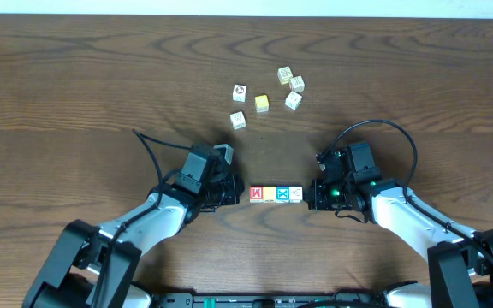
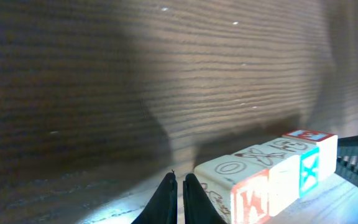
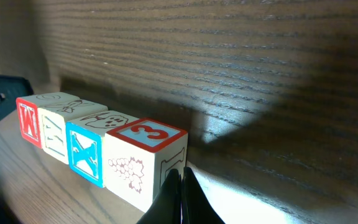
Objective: Lift 4 blocks
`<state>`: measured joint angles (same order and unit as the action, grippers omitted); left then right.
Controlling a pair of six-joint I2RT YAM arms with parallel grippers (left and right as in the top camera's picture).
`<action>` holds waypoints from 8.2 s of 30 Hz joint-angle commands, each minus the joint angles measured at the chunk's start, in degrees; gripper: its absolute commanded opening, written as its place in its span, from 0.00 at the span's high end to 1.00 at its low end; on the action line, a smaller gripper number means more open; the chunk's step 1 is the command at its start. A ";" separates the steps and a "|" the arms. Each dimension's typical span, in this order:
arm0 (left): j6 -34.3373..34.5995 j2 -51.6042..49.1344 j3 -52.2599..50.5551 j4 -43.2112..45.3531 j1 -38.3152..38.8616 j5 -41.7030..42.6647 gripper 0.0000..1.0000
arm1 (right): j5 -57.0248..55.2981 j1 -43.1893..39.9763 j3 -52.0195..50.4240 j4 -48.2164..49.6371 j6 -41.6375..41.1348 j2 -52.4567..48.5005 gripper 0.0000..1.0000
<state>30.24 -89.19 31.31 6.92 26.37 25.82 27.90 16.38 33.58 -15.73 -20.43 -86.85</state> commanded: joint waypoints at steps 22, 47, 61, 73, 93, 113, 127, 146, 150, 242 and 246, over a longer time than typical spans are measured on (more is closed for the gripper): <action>0.48 -0.96 0.02 0.31 2.97 2.45 0.93 | 2.21 0.61 0.22 -0.76 -0.33 -0.28 0.99; 0.50 -0.98 0.02 0.52 4.22 1.99 0.93 | 1.88 0.59 0.22 -0.37 1.62 -0.28 0.99; 0.52 -1.01 0.02 0.48 4.20 0.52 0.93 | -6.69 0.59 0.22 -0.79 2.25 -0.28 0.99; 0.61 -0.98 0.02 0.46 4.20 0.50 0.92 | -3.04 0.61 0.22 1.53 3.10 -0.28 0.99; 3.50 -1.01 0.02 0.04 4.22 0.70 0.93 | 1.73 0.61 0.22 1.64 3.04 -0.28 0.99; 2.43 -0.98 0.02 1.16 4.22 3.15 0.93 | 5.97 1.55 0.22 2.69 2.91 -0.28 0.99; 1.53 -0.98 0.04 2.25 4.35 4.61 0.93 | 5.77 4.09 0.22 3.56 1.86 -0.28 0.99; 1.57 -0.98 0.04 2.75 4.37 5.09 0.93 | 5.18 6.97 0.22 5.95 -1.86 -0.28 0.99; 1.57 -0.98 0.07 3.74 4.37 6.36 0.93 | 5.25 6.97 0.22 6.14 -1.86 -0.28 0.99; 1.77 1.60 2.36 5.25 4.35 7.82 0.93 | 10.05 6.93 0.92 4.79 -3.32 3.82 0.99; 1.75 1.99 2.36 5.22 4.35 7.78 0.93 | 10.05 6.91 0.92 4.76 -3.34 3.80 0.99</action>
<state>32.58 -89.47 30.61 10.28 28.60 23.40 25.69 20.01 33.26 -11.99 -23.51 -83.83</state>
